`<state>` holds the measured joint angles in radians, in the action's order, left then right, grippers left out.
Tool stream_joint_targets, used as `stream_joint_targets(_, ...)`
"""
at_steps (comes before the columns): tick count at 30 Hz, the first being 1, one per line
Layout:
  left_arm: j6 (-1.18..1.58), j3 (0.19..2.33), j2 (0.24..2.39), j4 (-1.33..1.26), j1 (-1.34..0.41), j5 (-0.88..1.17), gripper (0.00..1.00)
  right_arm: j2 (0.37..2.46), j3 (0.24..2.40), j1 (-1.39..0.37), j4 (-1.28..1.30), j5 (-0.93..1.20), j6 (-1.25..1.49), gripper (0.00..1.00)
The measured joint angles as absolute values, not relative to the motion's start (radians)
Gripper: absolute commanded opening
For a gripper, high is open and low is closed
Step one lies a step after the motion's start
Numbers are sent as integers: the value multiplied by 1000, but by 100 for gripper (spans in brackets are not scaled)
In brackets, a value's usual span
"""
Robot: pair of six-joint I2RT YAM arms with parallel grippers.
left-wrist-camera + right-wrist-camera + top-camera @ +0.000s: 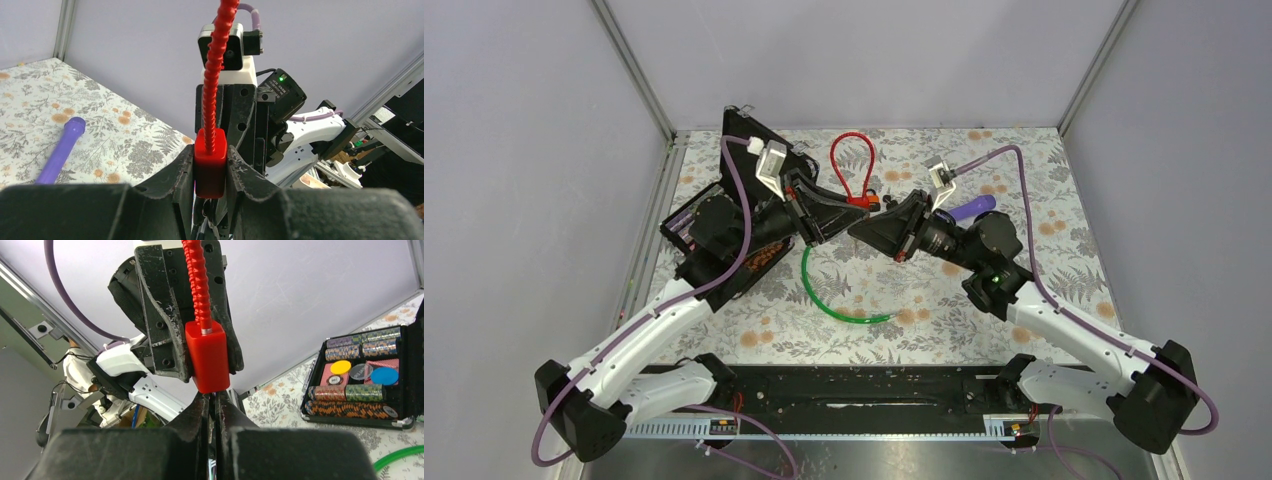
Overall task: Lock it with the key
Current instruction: Lock the lock.
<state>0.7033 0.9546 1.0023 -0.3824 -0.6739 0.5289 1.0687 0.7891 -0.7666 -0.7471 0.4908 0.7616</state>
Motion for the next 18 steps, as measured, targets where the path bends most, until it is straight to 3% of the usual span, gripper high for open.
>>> stream_joint_targets(18,637,919,961,-210,-653,551,0,1072,789,-750,-578,622,667,0)
